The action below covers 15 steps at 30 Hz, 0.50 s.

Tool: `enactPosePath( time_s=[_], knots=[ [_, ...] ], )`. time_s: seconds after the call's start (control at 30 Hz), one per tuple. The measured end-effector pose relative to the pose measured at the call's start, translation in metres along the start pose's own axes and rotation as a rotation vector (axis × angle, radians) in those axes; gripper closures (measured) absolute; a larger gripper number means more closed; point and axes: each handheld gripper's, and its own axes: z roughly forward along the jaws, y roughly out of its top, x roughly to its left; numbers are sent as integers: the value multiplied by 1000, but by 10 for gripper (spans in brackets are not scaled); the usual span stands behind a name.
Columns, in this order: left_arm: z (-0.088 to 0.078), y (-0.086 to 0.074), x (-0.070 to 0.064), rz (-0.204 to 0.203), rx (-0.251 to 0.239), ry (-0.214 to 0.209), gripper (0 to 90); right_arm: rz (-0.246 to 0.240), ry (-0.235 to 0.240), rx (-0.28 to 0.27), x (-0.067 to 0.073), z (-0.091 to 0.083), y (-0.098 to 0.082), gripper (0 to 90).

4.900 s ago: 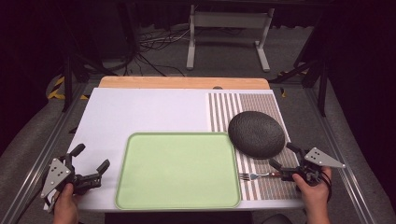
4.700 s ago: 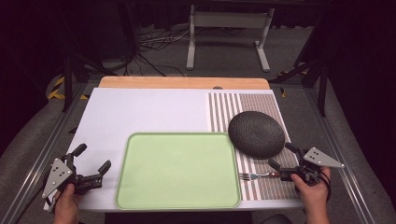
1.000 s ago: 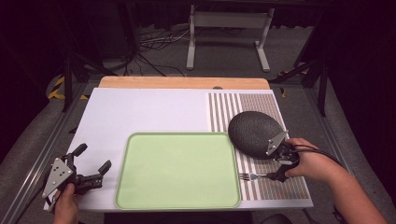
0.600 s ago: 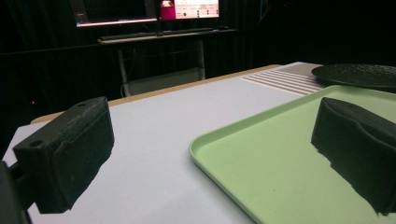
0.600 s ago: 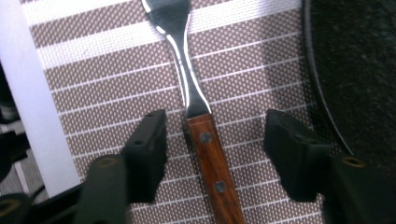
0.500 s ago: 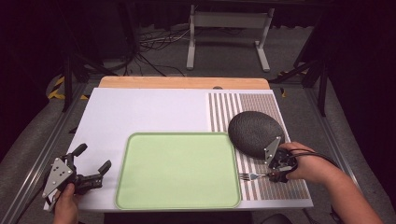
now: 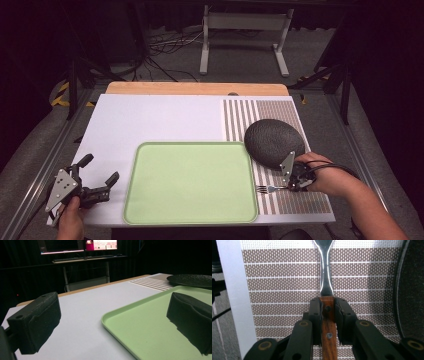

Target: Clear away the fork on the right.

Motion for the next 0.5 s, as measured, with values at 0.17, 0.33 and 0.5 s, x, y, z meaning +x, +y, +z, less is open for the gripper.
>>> enactPosePath(
  time_s=[0.17,0.33,0.5],
  knots=[
    [0,0,0,0,0,0,0,-21,-1,9,0,0,2,776],
    [0,0,0,0,1,0,0,-12,-2,7,1,0,1,779],
    [0,0,0,0,1,0,0,-5,-7,-4,0,-1,0,781]
  ],
)
